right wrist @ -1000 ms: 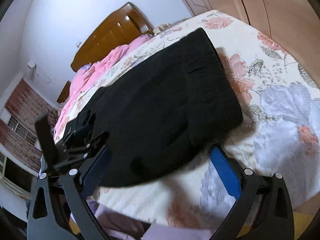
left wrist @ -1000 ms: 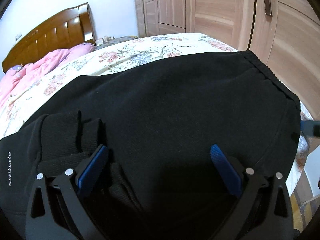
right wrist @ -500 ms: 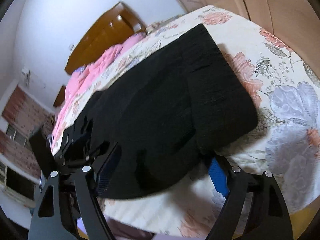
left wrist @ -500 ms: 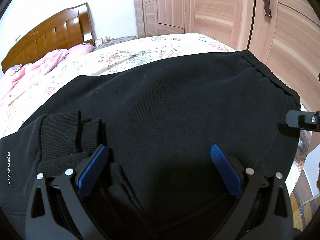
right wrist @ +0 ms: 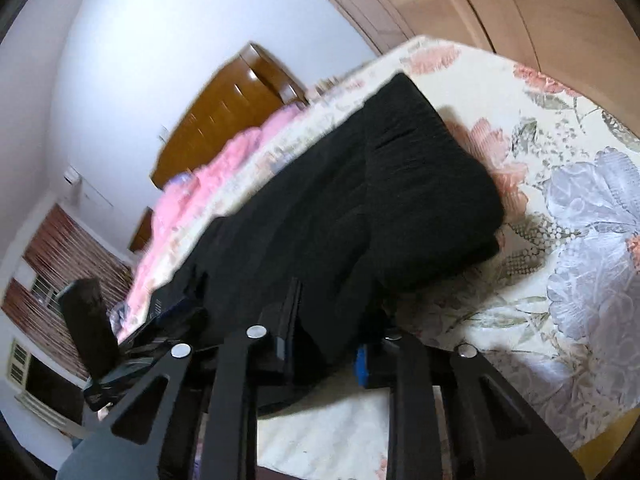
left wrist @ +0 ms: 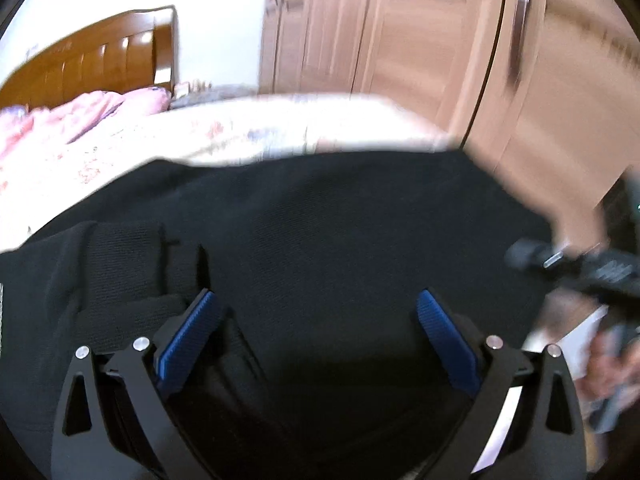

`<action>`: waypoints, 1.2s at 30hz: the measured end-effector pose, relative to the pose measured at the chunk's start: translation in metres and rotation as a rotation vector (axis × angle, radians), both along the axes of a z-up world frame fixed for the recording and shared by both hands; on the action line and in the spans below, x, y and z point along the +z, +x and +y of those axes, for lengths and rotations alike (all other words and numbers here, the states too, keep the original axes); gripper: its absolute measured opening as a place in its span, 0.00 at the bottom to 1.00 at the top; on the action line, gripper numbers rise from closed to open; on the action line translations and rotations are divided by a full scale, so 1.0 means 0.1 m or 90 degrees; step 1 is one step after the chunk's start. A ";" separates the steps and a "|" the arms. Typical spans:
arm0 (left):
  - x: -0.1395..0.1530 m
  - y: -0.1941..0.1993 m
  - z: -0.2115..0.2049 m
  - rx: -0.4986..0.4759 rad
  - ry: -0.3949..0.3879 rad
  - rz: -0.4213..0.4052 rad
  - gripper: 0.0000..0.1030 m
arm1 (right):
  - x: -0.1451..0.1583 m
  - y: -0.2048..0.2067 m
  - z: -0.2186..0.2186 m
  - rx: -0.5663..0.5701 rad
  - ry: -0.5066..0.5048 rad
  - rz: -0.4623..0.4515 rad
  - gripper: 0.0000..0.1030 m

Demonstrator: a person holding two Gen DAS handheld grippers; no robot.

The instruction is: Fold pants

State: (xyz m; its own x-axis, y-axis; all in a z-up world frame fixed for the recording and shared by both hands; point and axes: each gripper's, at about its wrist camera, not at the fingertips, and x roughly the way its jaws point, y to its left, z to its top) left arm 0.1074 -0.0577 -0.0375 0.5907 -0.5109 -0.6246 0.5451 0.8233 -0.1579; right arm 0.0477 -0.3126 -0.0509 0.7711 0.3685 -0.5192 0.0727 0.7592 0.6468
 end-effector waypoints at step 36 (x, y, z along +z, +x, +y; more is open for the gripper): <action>0.08 -0.01 2.47 0.187 -0.307 0.139 0.98 | -0.06 -0.08 3.58 0.389 -0.920 -0.336 0.31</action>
